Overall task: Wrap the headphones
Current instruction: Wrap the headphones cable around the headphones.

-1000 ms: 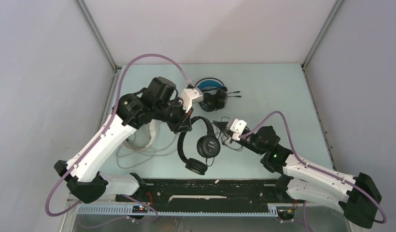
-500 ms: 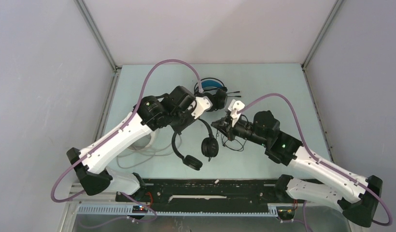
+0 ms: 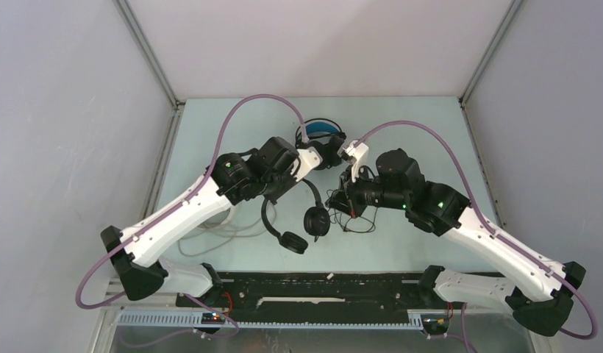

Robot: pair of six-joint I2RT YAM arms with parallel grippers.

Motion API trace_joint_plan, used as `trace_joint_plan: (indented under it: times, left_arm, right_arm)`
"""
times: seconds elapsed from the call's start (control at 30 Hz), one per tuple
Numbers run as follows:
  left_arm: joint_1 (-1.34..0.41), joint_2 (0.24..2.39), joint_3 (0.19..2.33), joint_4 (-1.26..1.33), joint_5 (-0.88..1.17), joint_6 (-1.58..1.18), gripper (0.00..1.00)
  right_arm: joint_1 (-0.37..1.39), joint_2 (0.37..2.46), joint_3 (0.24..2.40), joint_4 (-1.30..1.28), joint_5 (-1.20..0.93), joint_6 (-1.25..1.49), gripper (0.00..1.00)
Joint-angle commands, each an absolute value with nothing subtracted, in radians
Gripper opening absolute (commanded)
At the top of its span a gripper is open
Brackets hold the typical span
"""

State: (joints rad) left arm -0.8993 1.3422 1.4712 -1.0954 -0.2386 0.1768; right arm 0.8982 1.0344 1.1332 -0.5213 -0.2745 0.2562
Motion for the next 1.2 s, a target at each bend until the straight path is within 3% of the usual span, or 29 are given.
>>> trace_joint_plan:
  times: [0.0, 0.2, 0.3, 0.43, 0.67, 0.9, 1.1, 1.17]
  left_arm:
    - [-0.904, 1.274, 1.409, -1.017, -0.260, 0.204, 0.00]
    - [-0.904, 1.234, 1.364, -0.980, -0.257, 0.244, 0.00]
    - [-0.904, 1.222, 1.351, -0.969, -0.206, 0.268, 0.00]
    - [-0.904, 1.219, 1.345, -0.960, -0.196, 0.281, 0.00]
    - [-0.904, 1.182, 1.317, -0.921, -0.110, 0.301, 0.00]
    - [-0.904, 1.165, 1.276, -0.869, 0.028, 0.302, 0.00]
    - [-0.904, 1.207, 1.259, -0.857, 0.005, 0.295, 0.00]
    - [-0.904, 1.223, 1.260, -0.842, -0.090, 0.291, 0.00]
  right_arm:
    - [0.889, 1.030, 1.212, -0.628, -0.332, 0.324, 0.00]
    - [0.844, 1.023, 1.251, -0.672, -0.451, 0.334, 0.00]
    - [0.825, 1.032, 1.271, -0.746, -0.355, 0.309, 0.00]
    - [0.778, 1.038, 1.285, -0.783, -0.449, 0.298, 0.00]
    - [0.761, 1.040, 1.323, -0.889, -0.433, 0.221, 0.00]
    - [0.683, 1.035, 1.323, -0.771, -0.631, 0.276, 0.00]
    - [0.672, 1.079, 1.308, -0.635, -0.728, 0.375, 0.00]
    - [0.679, 1.092, 1.302, -0.598, -0.744, 0.397, 0.00]
